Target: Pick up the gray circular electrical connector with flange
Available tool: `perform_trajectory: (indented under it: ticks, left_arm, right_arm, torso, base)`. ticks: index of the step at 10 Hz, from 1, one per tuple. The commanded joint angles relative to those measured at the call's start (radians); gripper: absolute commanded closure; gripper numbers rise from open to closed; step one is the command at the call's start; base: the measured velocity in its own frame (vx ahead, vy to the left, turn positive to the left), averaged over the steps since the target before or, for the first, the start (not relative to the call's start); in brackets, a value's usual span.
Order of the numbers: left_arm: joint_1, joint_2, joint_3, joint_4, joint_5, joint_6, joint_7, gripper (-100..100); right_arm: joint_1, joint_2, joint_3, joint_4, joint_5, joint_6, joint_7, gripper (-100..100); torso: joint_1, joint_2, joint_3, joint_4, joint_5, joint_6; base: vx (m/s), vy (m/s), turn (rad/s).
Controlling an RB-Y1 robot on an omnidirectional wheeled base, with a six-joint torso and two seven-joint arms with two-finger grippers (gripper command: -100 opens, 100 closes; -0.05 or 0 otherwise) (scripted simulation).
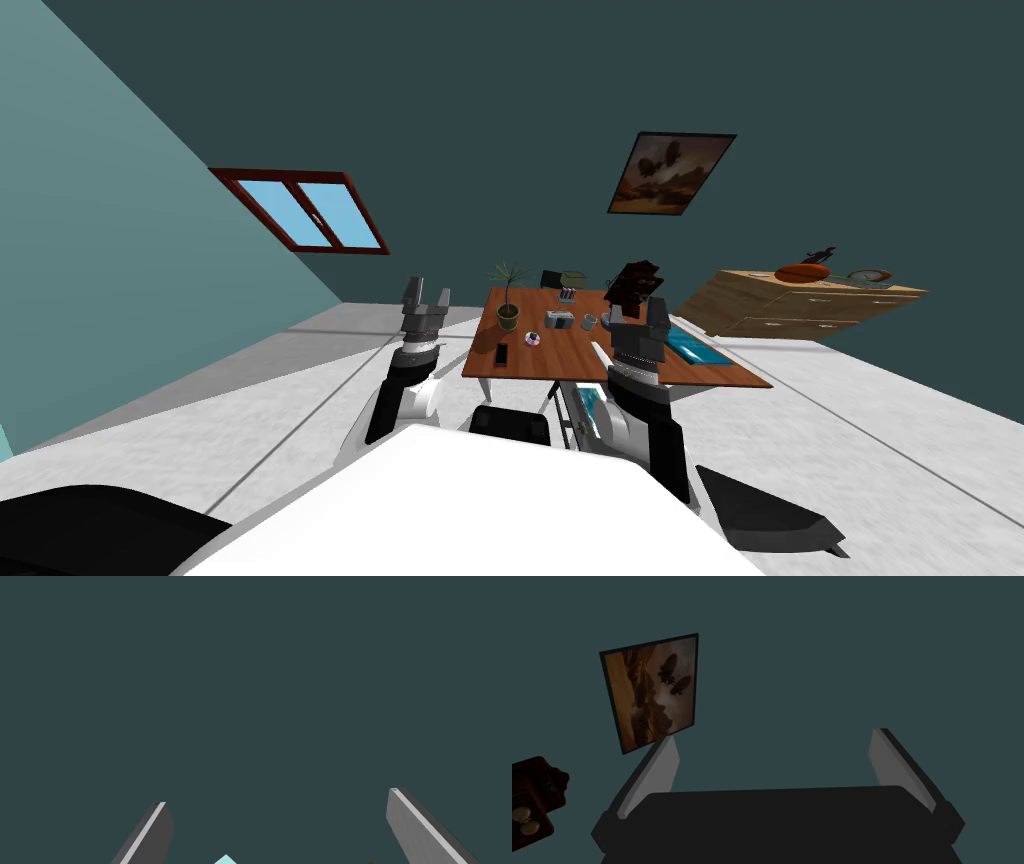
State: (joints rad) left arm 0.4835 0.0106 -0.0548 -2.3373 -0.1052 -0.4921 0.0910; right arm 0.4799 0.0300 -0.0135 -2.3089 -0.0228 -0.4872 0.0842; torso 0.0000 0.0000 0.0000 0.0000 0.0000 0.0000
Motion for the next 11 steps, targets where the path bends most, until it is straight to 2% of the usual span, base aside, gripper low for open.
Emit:
perform_trajectory:
  ticks: [1, 4, 8, 10, 11]
  left_arm:
    - [0.000, 0.000, 0.000, 0.000, 0.000, 0.000, 0.000, 0]
    - [0.000, 0.000, 0.000, 0.000, 0.000, 0.000, 0.000, 0]
    - [0.000, 0.000, 0.000, 0.000, 0.000, 0.000, 0.000, 0]
    - [0.000, 0.000, 0.000, 0.000, 0.000, 0.000, 0.000, 0]
    - [0.000, 0.000, 0.000, 0.000, 0.000, 0.000, 0.000, 0]
  right_arm:
    - [-0.010, -0.039, 0.004, 0.008, 0.000, 0.010, 0.005, -100]
    - [-0.049, -0.124, 0.019, 0.041, 0.000, 0.048, 0.024, -100]
    - [-0.134, -0.227, 0.052, 0.122, -0.002, 0.138, 0.065, -100]
    - [-0.188, -0.271, 0.072, 0.172, -0.002, 0.198, 0.088, -100]
    - [-0.188, -0.271, 0.072, 0.179, -0.002, 0.198, 0.088, -100]
  torso:
    - [0.000, 0.000, 0.000, 0.000, 0.000, 0.000]
    - [0.001, 0.003, 0.002, 0.001, 0.000, 0.000]
    - [0.002, 0.006, 0.003, 0.001, 0.000, 0.000]
    - [0.004, 0.007, 0.004, 0.001, 0.001, 0.000]
    - [0.002, 0.007, 0.004, 0.002, 0.001, 0.000]
  base:
    - [-0.024, 0.002, 0.027]
    - [-0.056, 0.013, 0.047]
    - [-0.089, 0.034, 0.100]
    - [-0.114, 0.050, 0.118]
    - [-0.069, 0.014, 0.052]
